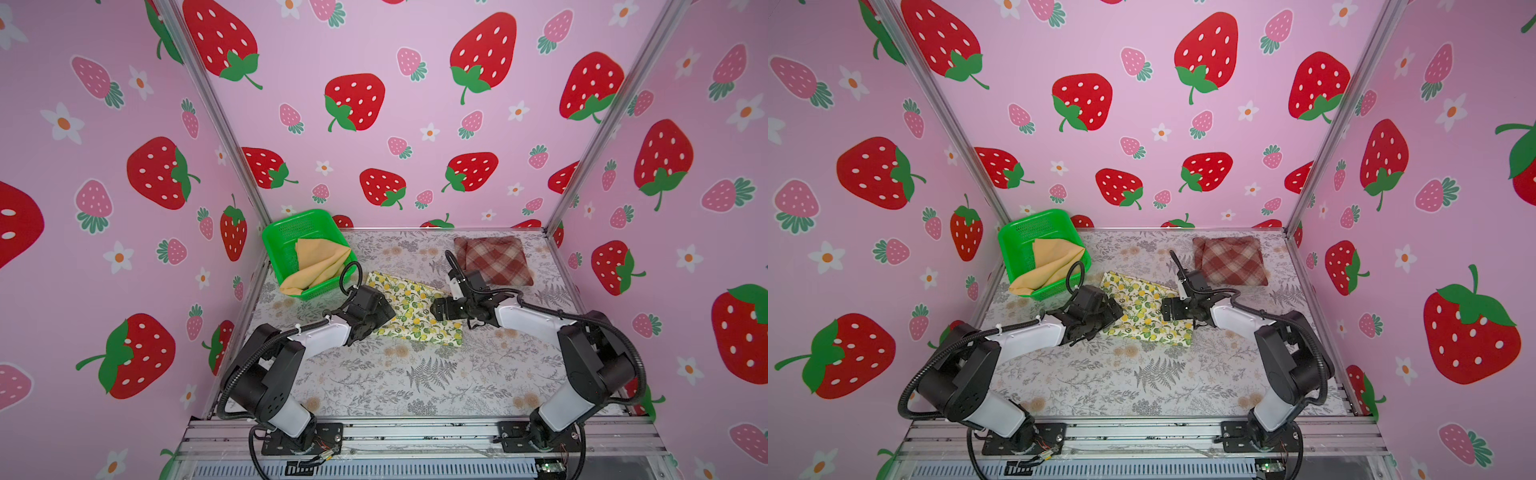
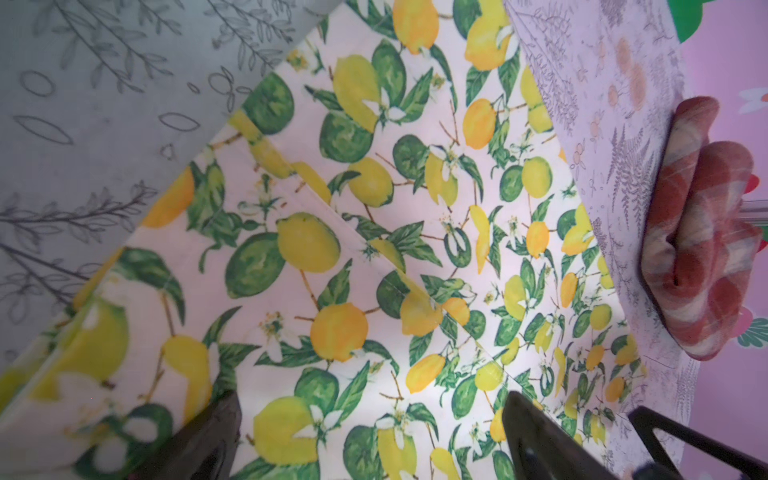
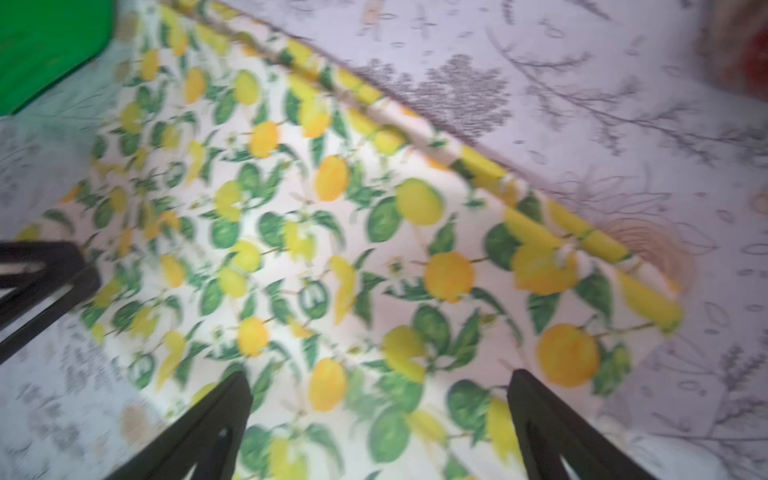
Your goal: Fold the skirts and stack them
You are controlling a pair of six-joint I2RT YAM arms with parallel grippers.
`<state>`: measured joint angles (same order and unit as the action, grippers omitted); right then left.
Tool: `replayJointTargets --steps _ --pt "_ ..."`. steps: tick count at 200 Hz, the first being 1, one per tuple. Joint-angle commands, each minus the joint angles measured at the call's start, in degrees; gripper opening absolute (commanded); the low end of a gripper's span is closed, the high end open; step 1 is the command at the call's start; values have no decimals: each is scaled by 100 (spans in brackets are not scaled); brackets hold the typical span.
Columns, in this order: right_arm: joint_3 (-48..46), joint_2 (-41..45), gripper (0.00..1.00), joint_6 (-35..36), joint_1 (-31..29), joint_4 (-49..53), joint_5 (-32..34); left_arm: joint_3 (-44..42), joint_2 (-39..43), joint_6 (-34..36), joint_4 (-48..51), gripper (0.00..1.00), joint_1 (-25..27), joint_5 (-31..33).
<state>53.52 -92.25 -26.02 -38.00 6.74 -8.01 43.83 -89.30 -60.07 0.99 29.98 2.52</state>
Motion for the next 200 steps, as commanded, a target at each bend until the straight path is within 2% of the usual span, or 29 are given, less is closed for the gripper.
replayJointTargets --steps 1,52,128,164,200 --pt "-70 441 100 -307 -418 212 50 271 194 53 392 99 -43 25" --pt "-1045 862 100 -856 -787 -316 45 97 282 134 341 99 -233 -59" --pt "-2294 1208 100 -1335 -836 -842 183 -283 -15 193 158 99 -541 -59" --pt "-2532 1119 100 -1321 -815 -833 266 -540 -103 135 10 99 -539 -179" --pt "-2557 1146 100 -1239 -733 -755 355 -1069 236 -89 -263 99 -437 -230"
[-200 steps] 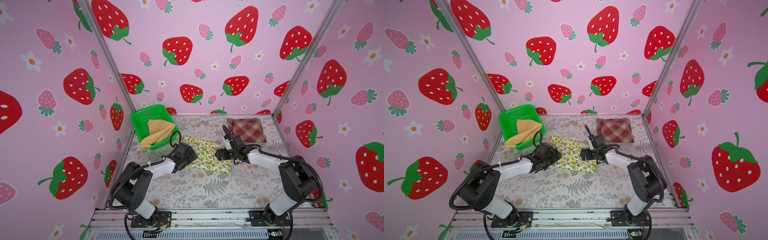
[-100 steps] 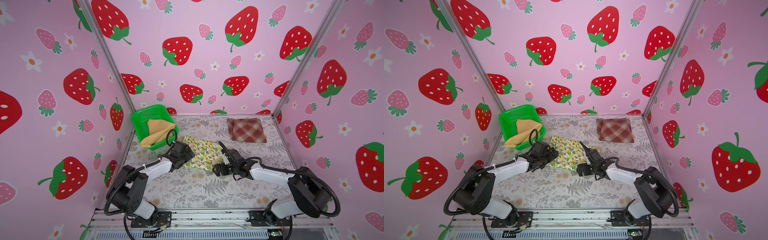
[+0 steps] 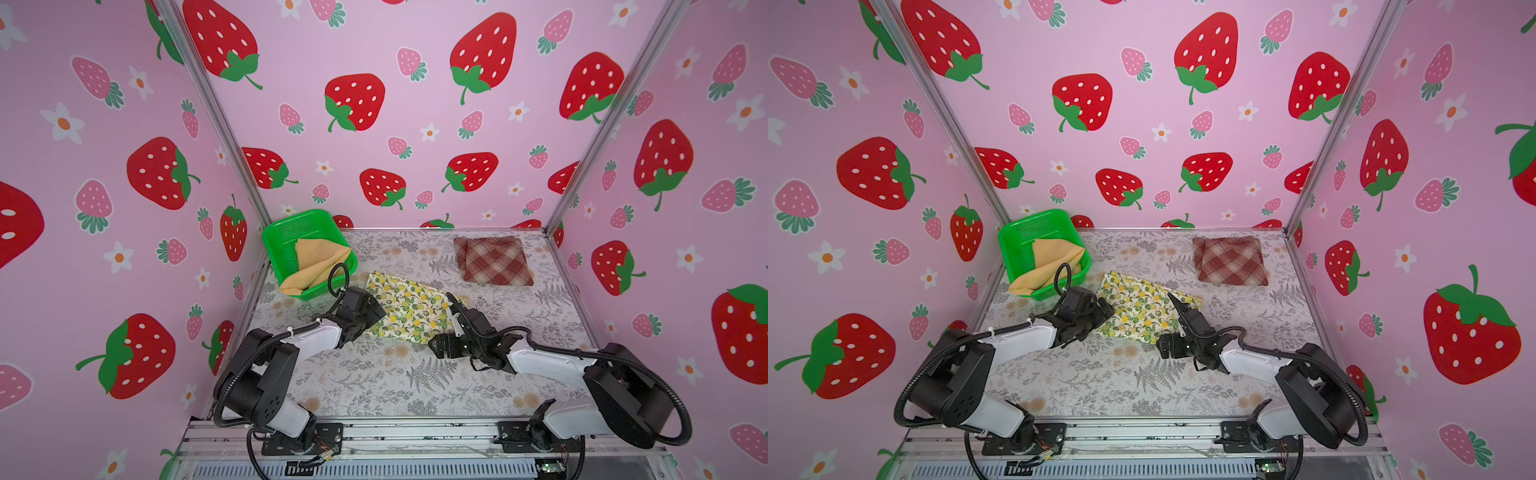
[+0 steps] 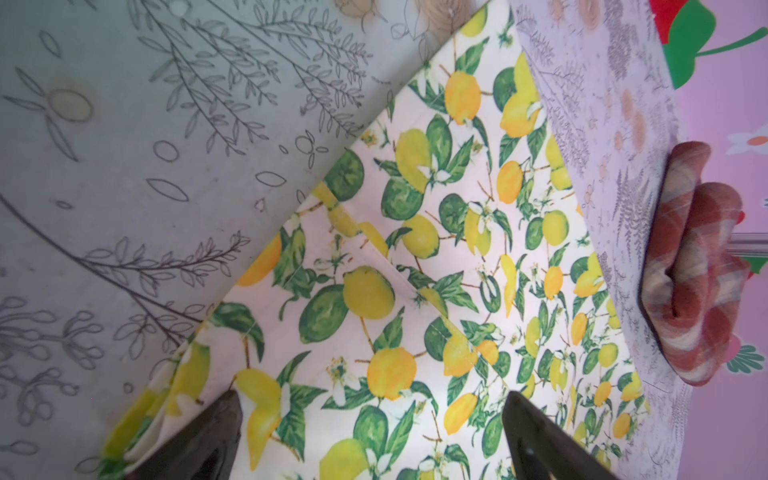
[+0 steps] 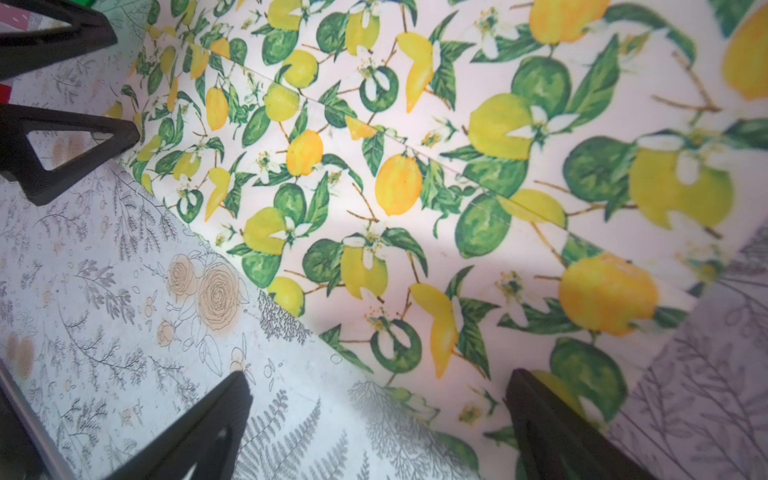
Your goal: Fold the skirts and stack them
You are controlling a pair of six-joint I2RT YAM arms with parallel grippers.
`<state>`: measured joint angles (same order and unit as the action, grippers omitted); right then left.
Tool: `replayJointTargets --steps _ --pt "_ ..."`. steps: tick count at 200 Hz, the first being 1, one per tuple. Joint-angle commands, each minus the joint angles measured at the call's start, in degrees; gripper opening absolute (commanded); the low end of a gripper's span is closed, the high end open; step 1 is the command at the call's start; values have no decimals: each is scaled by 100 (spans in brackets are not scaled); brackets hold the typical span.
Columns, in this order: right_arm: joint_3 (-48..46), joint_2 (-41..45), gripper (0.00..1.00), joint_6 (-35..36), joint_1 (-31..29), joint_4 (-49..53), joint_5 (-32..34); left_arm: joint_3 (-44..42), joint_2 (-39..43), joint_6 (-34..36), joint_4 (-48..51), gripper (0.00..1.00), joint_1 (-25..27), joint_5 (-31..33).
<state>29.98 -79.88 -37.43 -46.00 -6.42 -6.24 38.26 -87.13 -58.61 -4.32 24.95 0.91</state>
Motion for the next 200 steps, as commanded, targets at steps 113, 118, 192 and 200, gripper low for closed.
replayJointTargets --steps 113,118,192,200 --pt "898 73 100 661 975 1049 90 -157 1437 -182 1154 99 672 236" --pt "941 69 100 683 1015 1079 120 23 1405 -46 1271 99 652 226" --pt "1445 -751 100 1154 1963 1129 -252 2289 -207 1026 1880 99 638 -182" --pt "1452 -827 100 1168 2025 1079 -279 2352 -374 969 1760 99 651 -311"
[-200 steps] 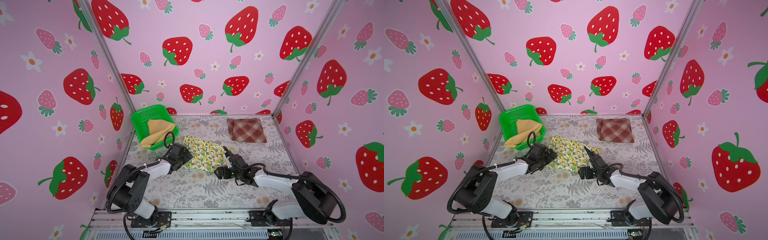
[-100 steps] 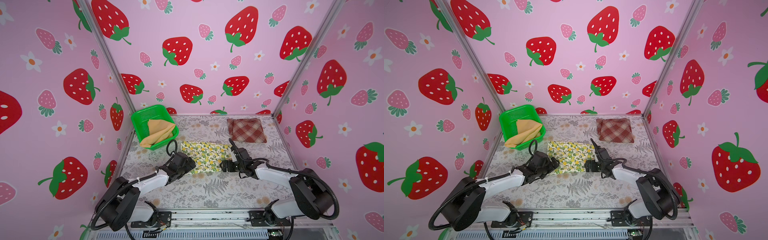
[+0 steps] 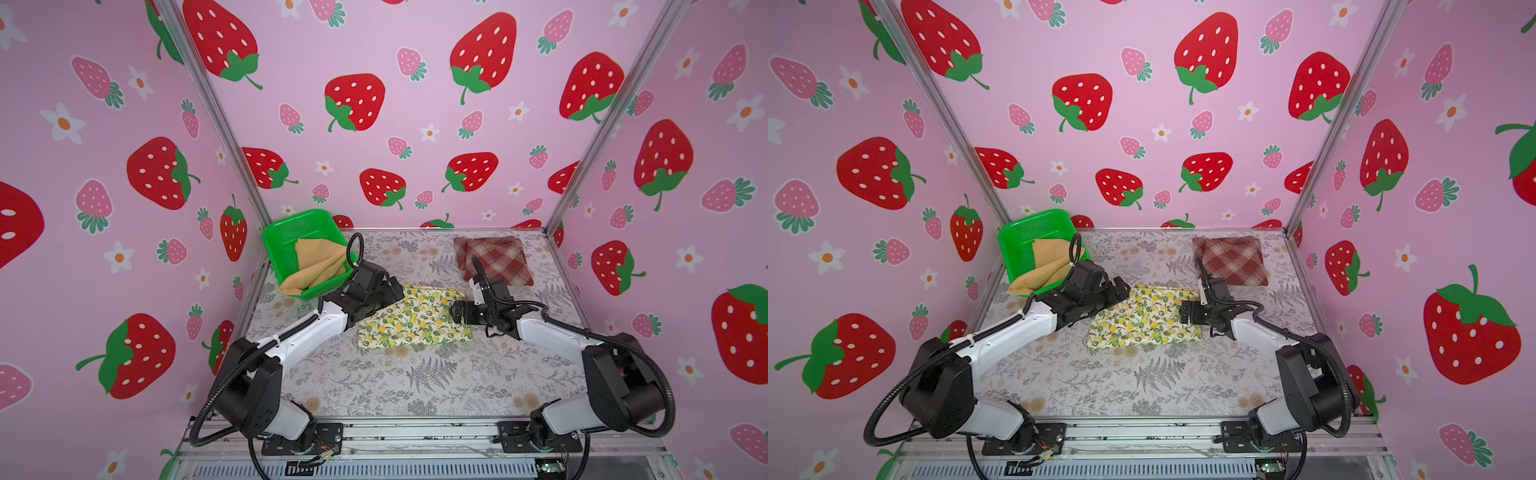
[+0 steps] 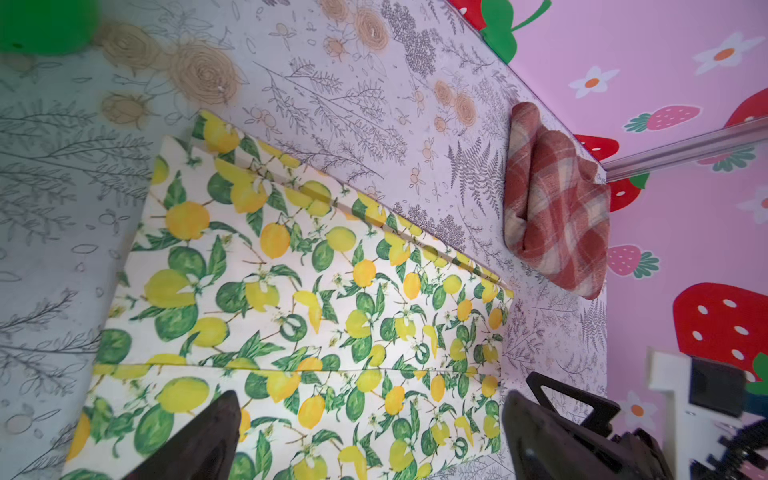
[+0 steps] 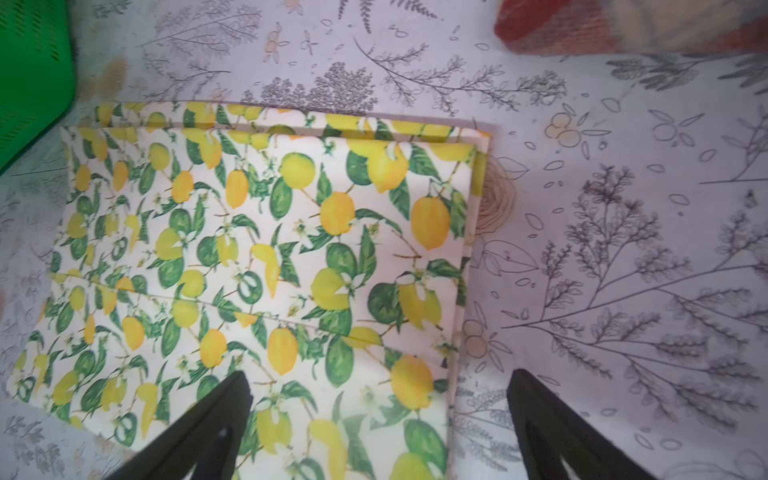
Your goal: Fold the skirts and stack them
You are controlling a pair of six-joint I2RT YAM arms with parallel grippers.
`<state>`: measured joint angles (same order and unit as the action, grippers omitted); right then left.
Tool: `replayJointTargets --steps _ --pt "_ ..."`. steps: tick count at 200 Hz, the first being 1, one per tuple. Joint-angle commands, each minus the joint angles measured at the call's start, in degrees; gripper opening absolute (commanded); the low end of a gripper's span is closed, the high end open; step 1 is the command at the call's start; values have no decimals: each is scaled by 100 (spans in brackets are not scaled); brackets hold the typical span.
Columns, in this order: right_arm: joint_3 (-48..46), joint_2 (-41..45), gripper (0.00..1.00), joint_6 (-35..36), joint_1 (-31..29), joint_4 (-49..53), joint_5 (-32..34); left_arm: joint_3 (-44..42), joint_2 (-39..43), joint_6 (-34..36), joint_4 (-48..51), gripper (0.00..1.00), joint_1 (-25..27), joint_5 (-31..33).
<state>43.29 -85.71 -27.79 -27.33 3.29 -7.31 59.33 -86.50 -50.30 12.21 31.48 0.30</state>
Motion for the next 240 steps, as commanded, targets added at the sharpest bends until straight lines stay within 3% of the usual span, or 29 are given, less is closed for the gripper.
replayJointTargets --steps 1,92,161,240 --pt "120 -253 100 208 162 101 -177 254 -459 132 94 99 2 -262" --pt "61 -919 77 240 422 -245 -817 459 -1766 -23 -251 100 87 -523" --pt "-244 -1122 61 5 419 -606 -1136 312 -1885 -54 -305 99 86 -513" --pt "-366 -901 46 -78 609 -682 -929 202 -1748 -63 -252 100 27 -493"
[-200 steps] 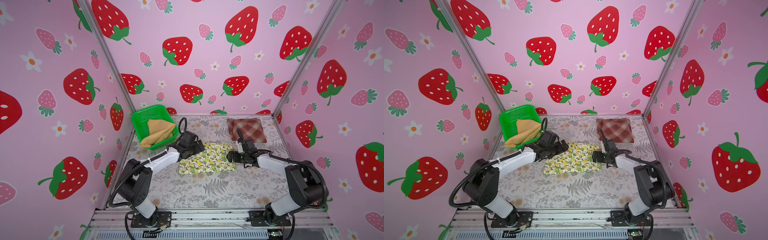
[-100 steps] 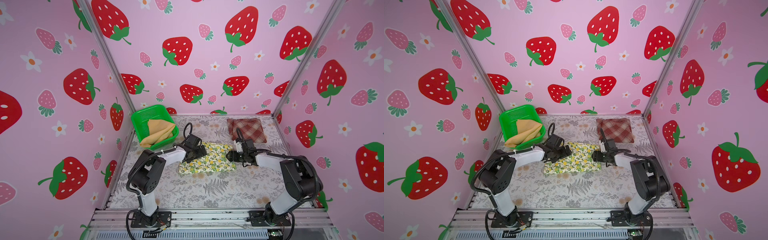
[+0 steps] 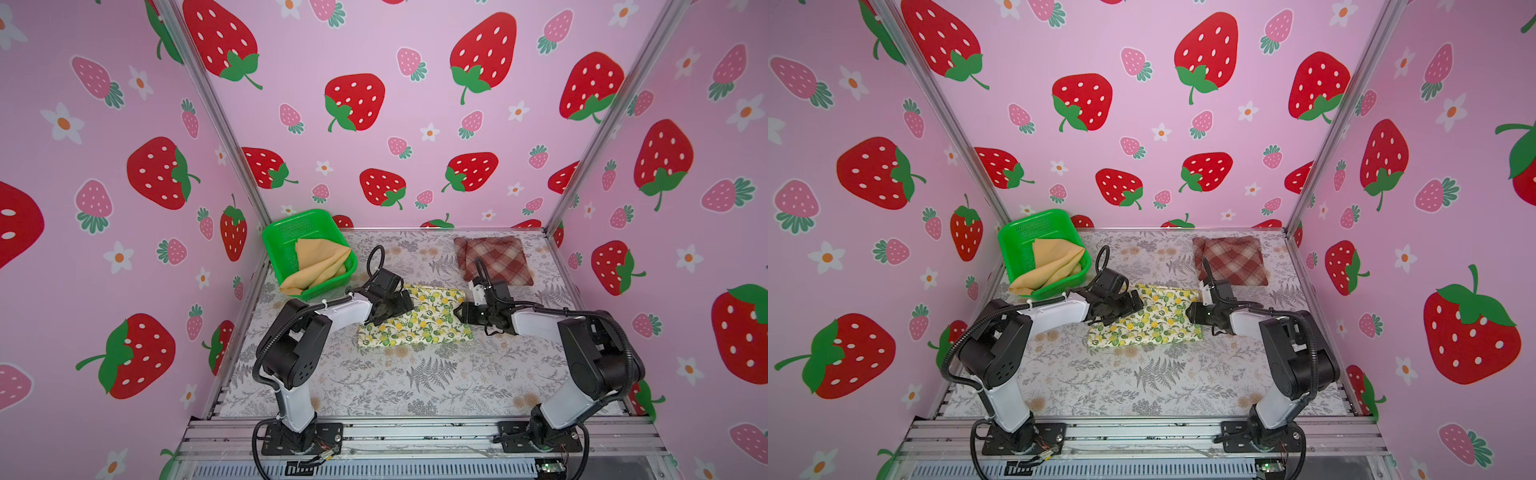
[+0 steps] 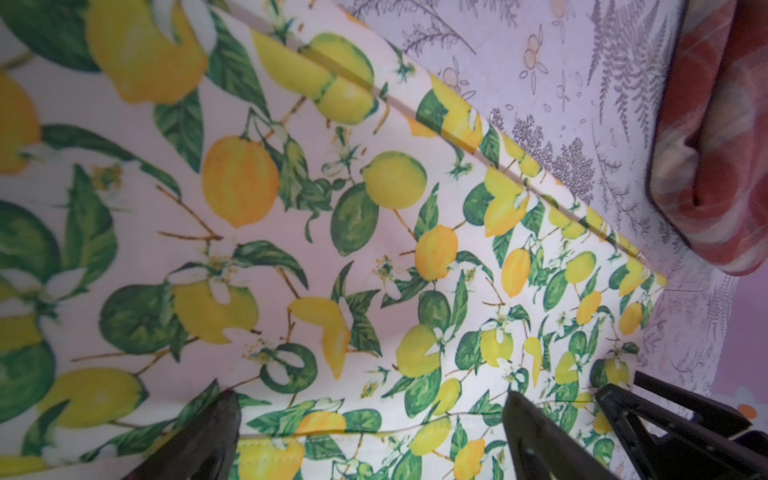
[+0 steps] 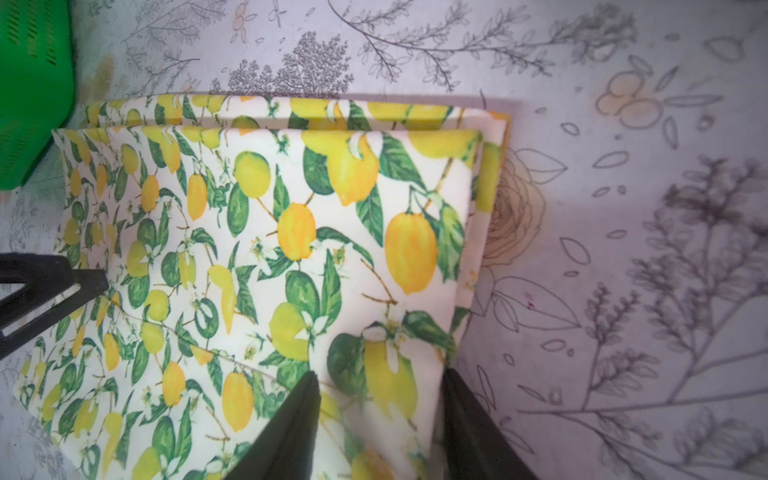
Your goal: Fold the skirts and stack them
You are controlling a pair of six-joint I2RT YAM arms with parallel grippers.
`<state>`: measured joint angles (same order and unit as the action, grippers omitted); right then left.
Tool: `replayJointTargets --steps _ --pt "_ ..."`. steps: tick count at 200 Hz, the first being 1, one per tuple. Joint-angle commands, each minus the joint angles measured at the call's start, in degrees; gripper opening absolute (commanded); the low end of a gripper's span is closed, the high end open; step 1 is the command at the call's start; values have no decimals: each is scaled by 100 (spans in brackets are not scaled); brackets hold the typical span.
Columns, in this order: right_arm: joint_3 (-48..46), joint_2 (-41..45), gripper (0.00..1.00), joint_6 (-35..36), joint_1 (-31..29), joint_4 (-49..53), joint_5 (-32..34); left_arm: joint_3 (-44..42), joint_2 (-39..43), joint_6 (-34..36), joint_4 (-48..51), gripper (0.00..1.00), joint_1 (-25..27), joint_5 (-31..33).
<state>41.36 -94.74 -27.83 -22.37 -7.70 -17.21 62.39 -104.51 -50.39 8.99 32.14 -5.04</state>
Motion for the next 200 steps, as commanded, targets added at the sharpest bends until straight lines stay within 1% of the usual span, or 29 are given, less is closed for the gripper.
replayJointTargets --steps 1,14,39,49,101,133,171,183,200 --pt "-173 0 46 -74 116 423 61 -100 53 -57 73 100 -35 39" --pt "-151 -42 45 -48 137 431 10 -85 55 -59 67 100 -35 21" --pt "-161 -136 35 -33 149 423 7 -41 28 -66 86 100 -37 -14" --pt "-197 -133 32 -46 155 380 -1 -34 27 -59 81 100 -38 -22" --pt "-269 -237 28 -117 154 228 -267 -1 -8 -58 77 100 -41 -50" --pt "-273 -364 17 -143 154 146 -451 -1 -56 -93 15 100 -41 -109" --pt "-237 -251 2 -135 154 193 -374 -32 12 -86 7 100 -34 -125" --pt "-172 -151 0 -96 154 291 -312 12 81 -63 55 100 -35 -136" --pt "41 -8 0 58 173 615 -104 108 218 -3 158 100 -27 -172"
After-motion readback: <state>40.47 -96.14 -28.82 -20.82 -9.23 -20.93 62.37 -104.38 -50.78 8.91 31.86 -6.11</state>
